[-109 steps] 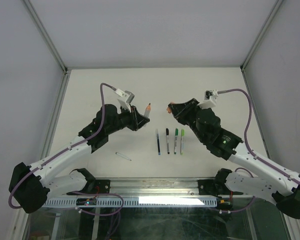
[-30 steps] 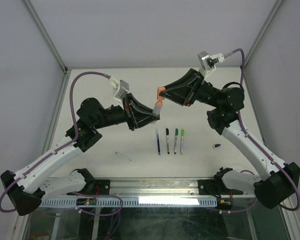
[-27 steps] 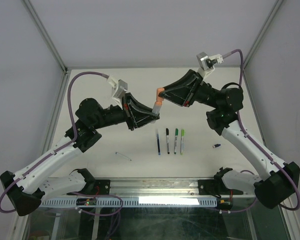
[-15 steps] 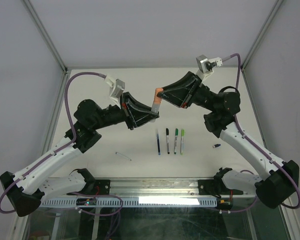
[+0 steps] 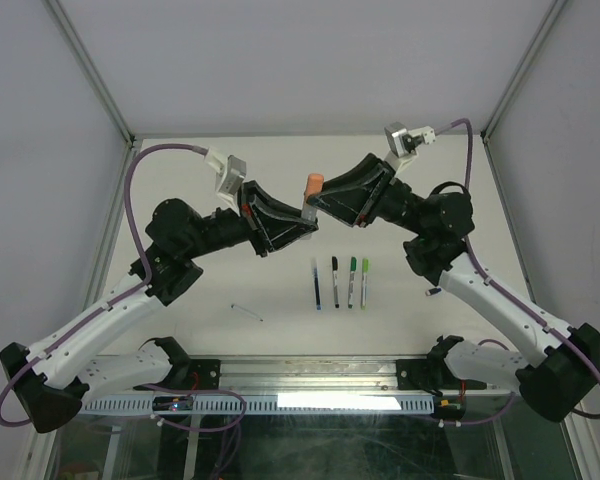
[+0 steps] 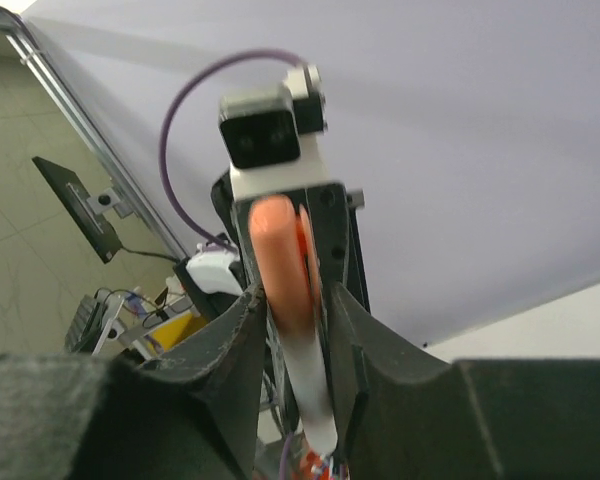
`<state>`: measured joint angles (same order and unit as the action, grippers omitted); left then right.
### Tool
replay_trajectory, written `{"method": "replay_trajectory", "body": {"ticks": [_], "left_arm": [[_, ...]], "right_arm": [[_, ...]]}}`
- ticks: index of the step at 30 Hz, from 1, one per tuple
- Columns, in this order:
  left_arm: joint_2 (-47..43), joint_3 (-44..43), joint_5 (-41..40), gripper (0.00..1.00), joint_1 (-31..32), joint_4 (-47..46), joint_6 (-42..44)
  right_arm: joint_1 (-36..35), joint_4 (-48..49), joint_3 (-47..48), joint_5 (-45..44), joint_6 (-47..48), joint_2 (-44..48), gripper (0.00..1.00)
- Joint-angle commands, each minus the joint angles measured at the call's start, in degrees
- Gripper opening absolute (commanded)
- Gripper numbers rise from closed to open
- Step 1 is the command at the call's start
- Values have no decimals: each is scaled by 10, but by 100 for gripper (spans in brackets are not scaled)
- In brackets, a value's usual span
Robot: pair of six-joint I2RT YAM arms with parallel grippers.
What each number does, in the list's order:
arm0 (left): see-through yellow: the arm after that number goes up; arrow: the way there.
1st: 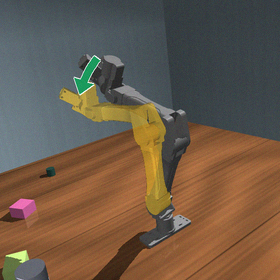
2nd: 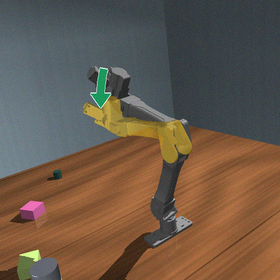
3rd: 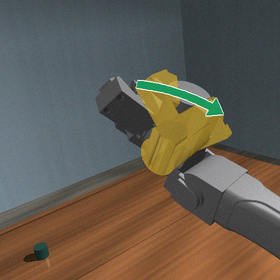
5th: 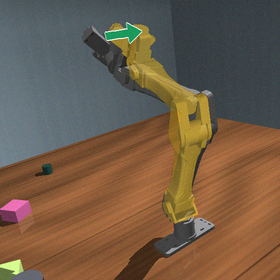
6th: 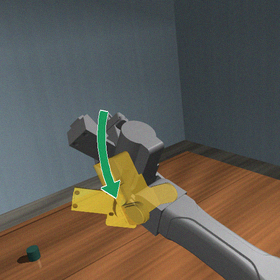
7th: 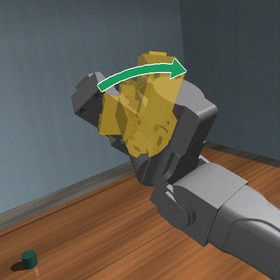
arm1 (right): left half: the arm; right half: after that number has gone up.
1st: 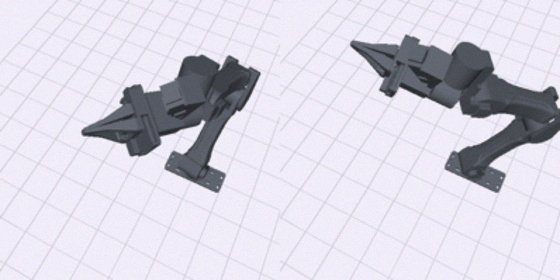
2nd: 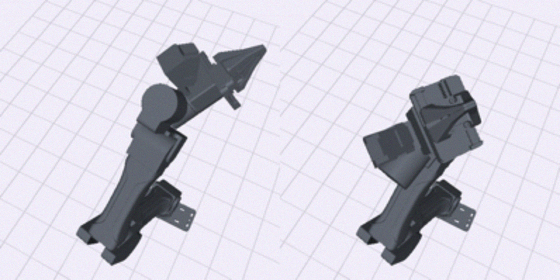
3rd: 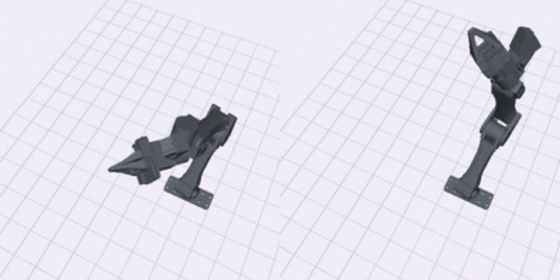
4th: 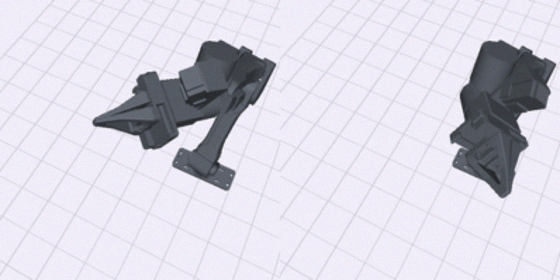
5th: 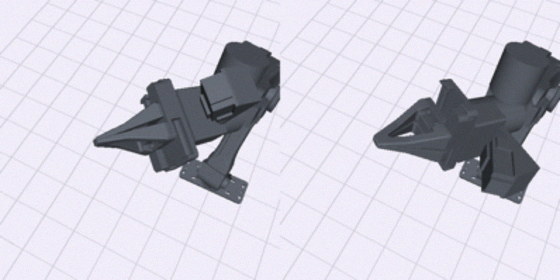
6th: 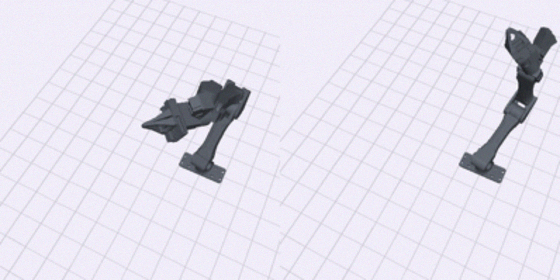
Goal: Insert the pens into the pen caps
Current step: Insert the pen cap onto the pen, then press the pen cap onto the pen.
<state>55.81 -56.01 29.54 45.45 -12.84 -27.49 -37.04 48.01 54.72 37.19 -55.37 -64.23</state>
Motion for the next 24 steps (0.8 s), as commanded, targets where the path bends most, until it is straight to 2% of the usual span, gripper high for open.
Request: {"method": "replay_trajectory", "body": {"ticks": [1, 8, 11, 12, 13, 18, 24], "left_arm": [[-13, -41, -22, 0, 6, -50, 21], [-24, -41, -41, 0, 7, -26, 36], [-25, -48, -77, 0, 6, 8, 53], [-24, -50, -94, 0, 6, 26, 64], [-24, -53, -117, 0, 6, 44, 74], [-11, -66, -184, 0, 6, 103, 124], [19, -80, -181, 0, 6, 130, 135]], "right_arm": [[-12, -123, 11, 25, 38, 35, 32], [-6, -245, 29, 25, 38, 74, 32], [-6, -304, 42, 25, 38, 94, 32], [-6, -318, 44, -70, 201, 102, 66], [-7, -331, 47, -114, 257, 109, 70], [-6, -355, 73, -266, 283, 111, 71], [-7, -386, 168, -282, 293, 32, 72]]}}
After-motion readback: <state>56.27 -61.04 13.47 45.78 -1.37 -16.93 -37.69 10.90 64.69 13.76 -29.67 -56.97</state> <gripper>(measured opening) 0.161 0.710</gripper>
